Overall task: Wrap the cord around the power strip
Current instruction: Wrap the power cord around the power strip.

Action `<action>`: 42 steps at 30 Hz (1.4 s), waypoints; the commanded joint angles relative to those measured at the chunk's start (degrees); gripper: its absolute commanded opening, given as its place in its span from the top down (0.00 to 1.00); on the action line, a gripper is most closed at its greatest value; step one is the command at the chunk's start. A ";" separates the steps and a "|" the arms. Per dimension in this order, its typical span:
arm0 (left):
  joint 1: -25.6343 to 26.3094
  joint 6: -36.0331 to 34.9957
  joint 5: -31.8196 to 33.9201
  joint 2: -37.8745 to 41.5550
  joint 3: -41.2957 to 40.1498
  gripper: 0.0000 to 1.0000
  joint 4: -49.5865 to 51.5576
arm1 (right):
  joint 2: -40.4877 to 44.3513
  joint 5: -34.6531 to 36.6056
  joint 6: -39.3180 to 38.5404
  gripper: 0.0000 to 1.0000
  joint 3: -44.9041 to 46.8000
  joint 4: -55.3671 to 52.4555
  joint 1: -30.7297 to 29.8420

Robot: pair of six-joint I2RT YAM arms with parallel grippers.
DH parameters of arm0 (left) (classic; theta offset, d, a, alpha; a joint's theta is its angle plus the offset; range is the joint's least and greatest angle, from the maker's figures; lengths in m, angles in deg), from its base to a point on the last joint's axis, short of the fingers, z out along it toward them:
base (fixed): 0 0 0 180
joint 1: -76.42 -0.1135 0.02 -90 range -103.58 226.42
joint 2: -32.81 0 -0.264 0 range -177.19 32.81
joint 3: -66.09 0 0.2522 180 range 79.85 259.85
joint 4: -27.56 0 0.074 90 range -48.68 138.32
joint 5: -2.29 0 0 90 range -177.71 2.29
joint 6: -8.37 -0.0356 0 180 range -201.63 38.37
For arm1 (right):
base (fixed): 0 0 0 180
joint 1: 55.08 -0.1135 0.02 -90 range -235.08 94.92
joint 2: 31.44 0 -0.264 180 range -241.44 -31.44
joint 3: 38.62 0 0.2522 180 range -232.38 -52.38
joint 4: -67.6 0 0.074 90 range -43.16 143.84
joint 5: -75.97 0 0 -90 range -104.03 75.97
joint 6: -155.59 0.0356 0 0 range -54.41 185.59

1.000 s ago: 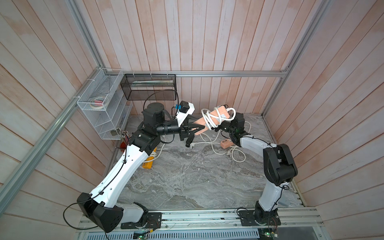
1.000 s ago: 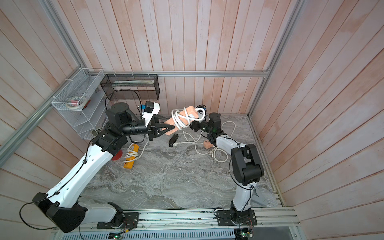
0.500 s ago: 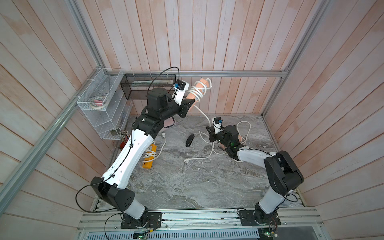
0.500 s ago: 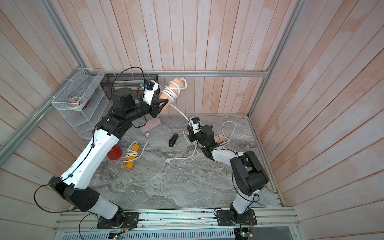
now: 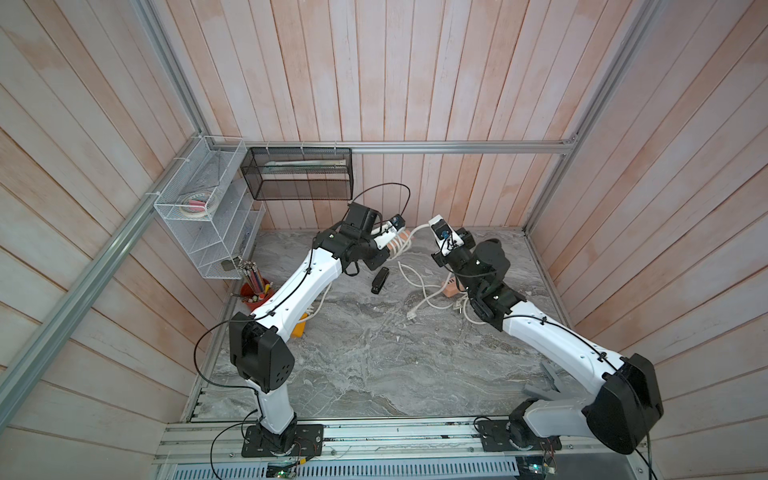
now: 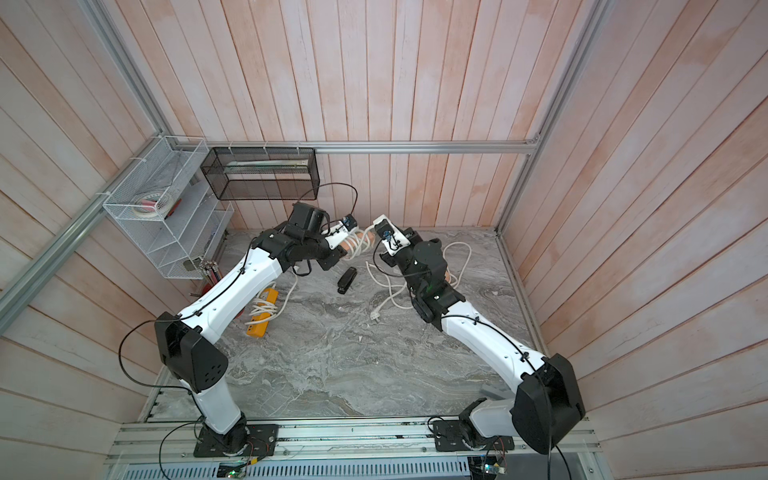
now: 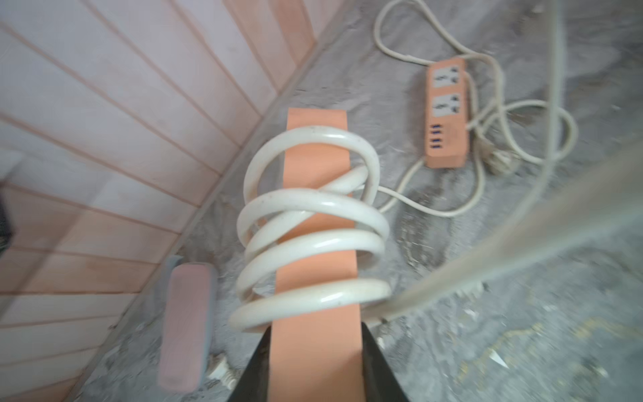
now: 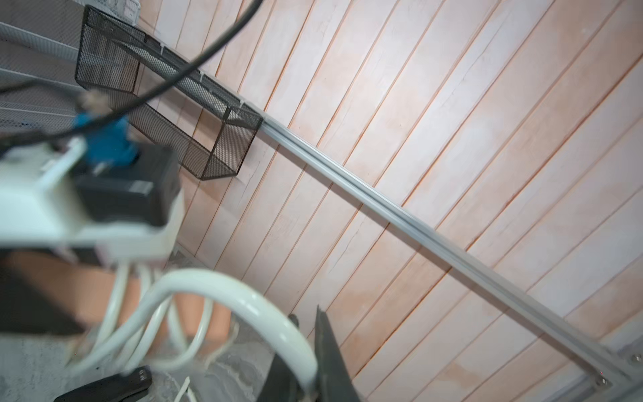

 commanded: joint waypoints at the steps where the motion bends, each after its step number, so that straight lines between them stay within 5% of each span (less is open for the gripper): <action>1: 1.12 -7.10 -11.75 4.63 -3.92 1.00 6.67 | -3.45 -10.32 2.02 1.00 -10.03 -3.27 5.01; 8: 3.25 -6.47 -38.55 10.89 -4.64 1.00 6.39 | -20.59 -41.04 17.98 1.00 -25.85 -9.83 17.78; 11: 3.57 -1.39 -43.67 14.17 -3.41 1.00 -0.29 | -26.47 -45.80 21.88 0.97 -27.72 -9.97 18.03; 19: 2.45 9.26 -41.14 18.62 -5.26 1.00 -17.20 | -30.73 -41.71 32.52 0.60 -10.36 13.99 15.08; 22: 1.05 12.45 -40.29 17.91 -5.23 1.00 -19.42 | -34.97 -36.51 33.32 0.58 -8.87 18.25 13.39; 25: -0.94 17.69 -39.33 18.24 -6.28 1.00 -24.89 | -37.67 -32.80 34.86 0.66 -7.12 22.08 12.57; 30: -5.69 24.87 -32.23 19.36 -7.63 1.00 -32.35 | -34.38 -30.62 35.37 0.77 1.71 25.80 11.42; 34: -8.84 28.79 -18.75 18.21 -7.78 1.00 -34.54 | -27.13 -24.98 30.82 0.98 9.42 21.76 8.10; 42: -12.44 15.02 19.40 7.68 -1.48 1.00 -18.70 | -6.85 -11.15 13.28 1.00 17.49 4.70 -5.62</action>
